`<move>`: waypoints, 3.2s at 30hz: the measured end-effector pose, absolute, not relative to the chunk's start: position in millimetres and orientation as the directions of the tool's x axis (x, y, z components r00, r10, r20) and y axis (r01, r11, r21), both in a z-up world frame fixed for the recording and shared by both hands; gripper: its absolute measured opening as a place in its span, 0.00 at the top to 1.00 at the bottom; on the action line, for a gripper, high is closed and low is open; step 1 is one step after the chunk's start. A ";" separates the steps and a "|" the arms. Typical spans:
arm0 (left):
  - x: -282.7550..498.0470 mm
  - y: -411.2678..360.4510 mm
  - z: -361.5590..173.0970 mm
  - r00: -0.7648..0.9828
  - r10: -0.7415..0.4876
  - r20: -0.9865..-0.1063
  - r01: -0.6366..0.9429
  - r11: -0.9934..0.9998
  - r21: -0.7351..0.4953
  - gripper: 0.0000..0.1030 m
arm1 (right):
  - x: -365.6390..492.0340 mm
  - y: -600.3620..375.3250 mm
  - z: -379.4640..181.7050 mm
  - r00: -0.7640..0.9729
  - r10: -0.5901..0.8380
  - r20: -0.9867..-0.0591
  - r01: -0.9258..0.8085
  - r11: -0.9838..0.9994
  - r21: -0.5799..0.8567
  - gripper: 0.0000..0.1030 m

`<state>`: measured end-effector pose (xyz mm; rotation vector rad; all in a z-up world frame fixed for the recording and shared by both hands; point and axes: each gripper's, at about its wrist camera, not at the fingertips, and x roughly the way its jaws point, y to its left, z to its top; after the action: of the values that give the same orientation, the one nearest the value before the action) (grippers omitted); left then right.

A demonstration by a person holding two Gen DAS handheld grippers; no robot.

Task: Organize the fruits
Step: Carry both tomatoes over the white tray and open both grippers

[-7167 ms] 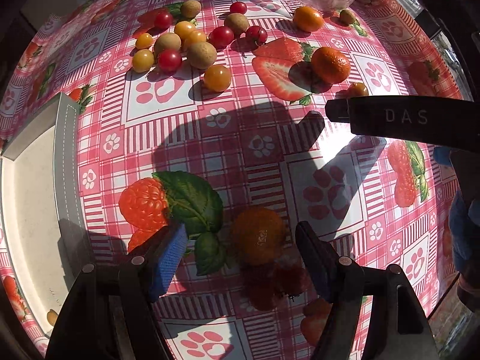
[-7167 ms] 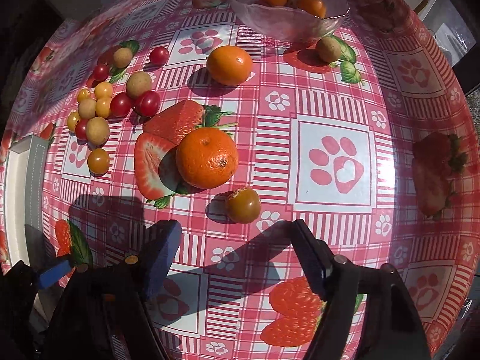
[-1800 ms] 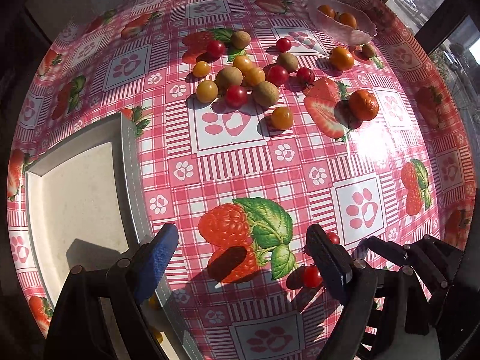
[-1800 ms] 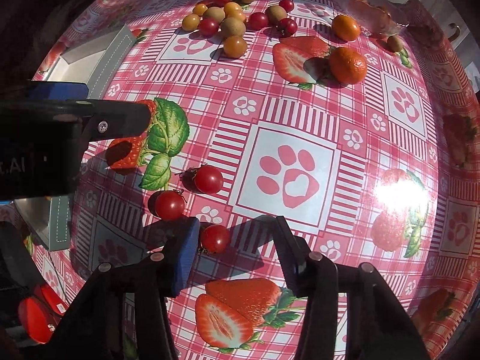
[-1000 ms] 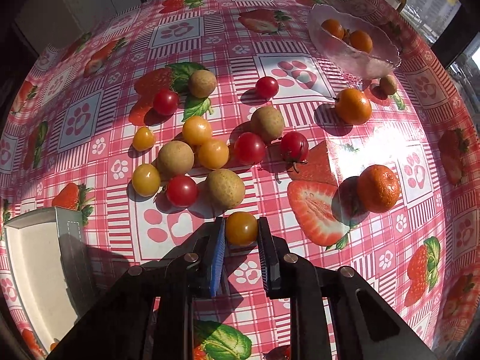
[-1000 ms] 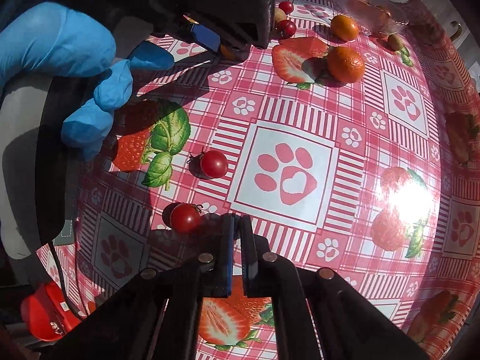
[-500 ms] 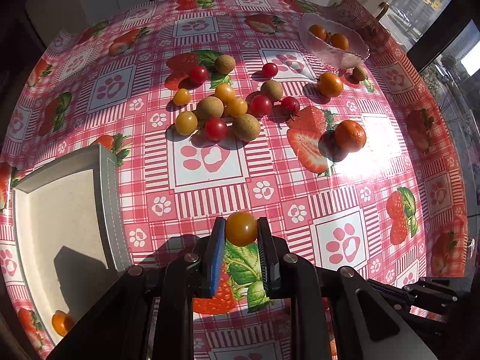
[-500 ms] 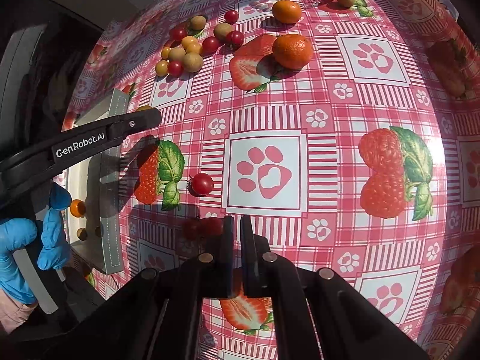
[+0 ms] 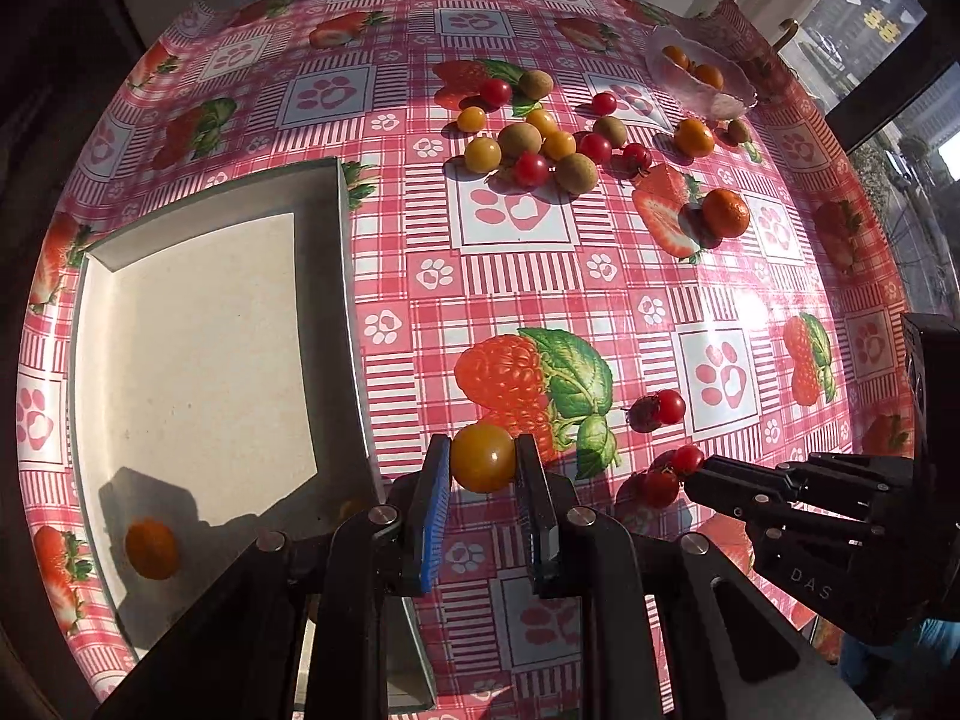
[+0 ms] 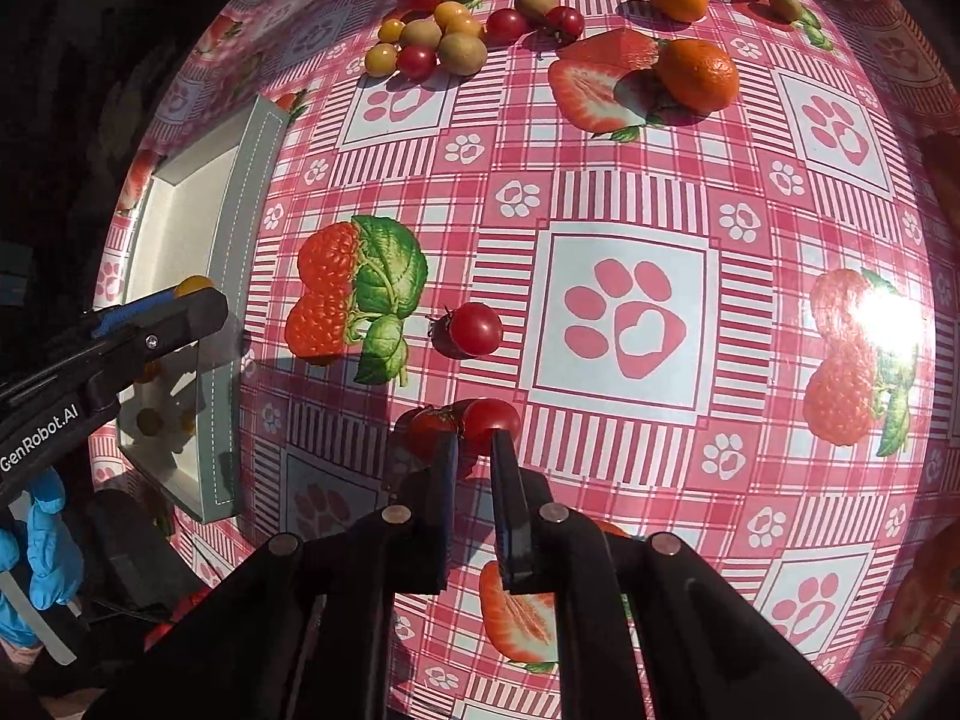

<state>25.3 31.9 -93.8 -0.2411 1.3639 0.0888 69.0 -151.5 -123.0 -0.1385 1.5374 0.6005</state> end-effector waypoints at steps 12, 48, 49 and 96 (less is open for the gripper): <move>13.1 47.3 -88.5 0.227 -0.079 -0.971 -0.224 0.966 -0.131 0.78 | 73.4 -154.2 -131.3 -0.097 0.248 -0.964 -0.390 0.881 0.266 0.46; -17.2 112.3 -68.4 0.271 -0.019 -0.962 -0.321 0.941 -0.108 0.78 | 87.3 -34.1 -88.0 -0.027 0.304 -0.952 -0.575 0.775 0.263 0.79; -18.9 118.3 -68.1 0.270 -0.012 -0.963 -0.328 0.939 -0.104 0.78 | 85.4 -28.1 -85.7 -0.030 0.312 -0.950 -0.584 0.766 0.270 0.79; -29.6 199.5 -109.2 0.127 0.093 -0.987 -0.407 0.913 0.034 0.36 | 56.2 84.5 -105.2 -0.124 0.297 -0.947 -0.629 0.715 0.306 0.19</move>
<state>-29.6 199.5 -109.2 -0.2695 1.4005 0.3705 56.2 84.5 -105.2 -0.2859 1.4991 0.8087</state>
